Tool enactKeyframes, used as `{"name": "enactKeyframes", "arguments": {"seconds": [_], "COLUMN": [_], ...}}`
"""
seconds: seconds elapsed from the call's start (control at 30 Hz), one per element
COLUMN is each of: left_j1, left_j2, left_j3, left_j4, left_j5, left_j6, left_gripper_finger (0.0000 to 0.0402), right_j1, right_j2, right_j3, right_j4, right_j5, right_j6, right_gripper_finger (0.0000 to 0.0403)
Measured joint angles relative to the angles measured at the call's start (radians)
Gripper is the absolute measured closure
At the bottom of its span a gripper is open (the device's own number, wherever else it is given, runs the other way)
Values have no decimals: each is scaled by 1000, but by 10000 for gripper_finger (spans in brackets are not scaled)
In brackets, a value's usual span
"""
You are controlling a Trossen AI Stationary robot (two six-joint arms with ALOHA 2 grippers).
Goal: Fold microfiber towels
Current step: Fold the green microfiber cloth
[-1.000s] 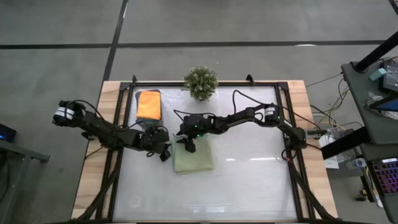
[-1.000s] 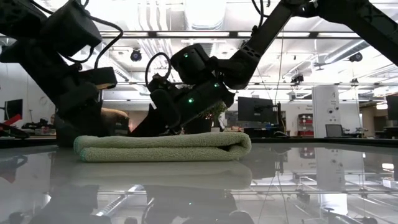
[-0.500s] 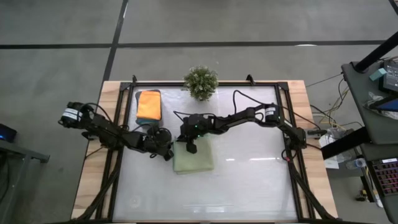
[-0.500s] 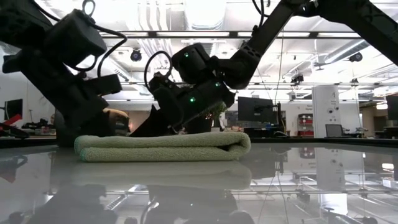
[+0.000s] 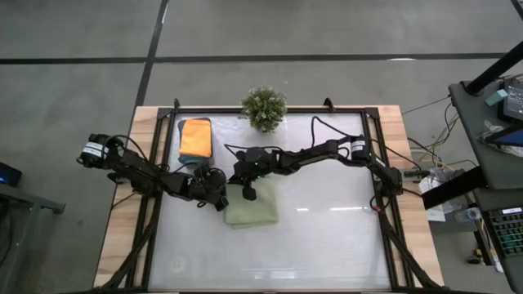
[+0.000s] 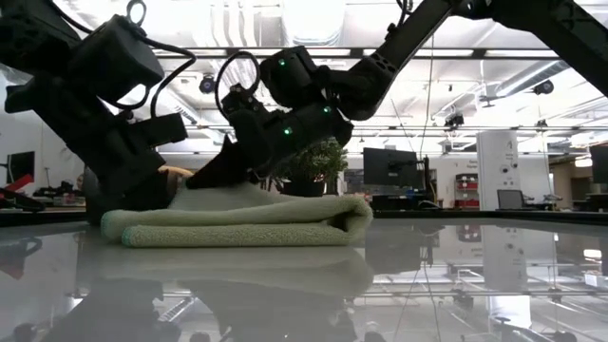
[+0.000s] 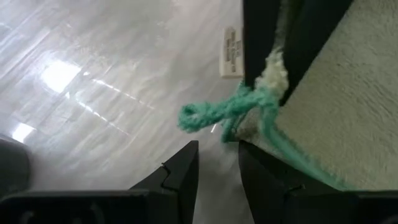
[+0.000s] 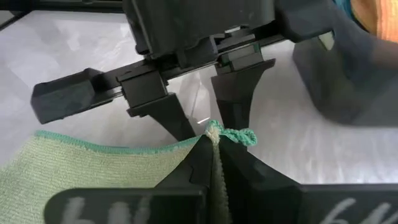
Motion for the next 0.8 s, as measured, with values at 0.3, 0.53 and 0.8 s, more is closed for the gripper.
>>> {"name": "enactKeyframes", "arguments": {"seconds": [0.3,0.53,0.8], "left_j1": [0,0,0], "left_j2": [-9,-30,-46], "left_j3": [0,2,3], "left_j4": [0,-5,-5], "left_j5": [1,4,10], "left_j6": [1,2,23], "left_gripper_finger": [300,300,300], "right_j1": [-1,-1,-8], "right_j2": [11,37,19], "right_j3": [4,2,21], "right_j4": [-2,-18,-113], "right_j5": [5,9,8], "right_j6": [-17,-6,8], "right_gripper_finger": [390,379,285]}}
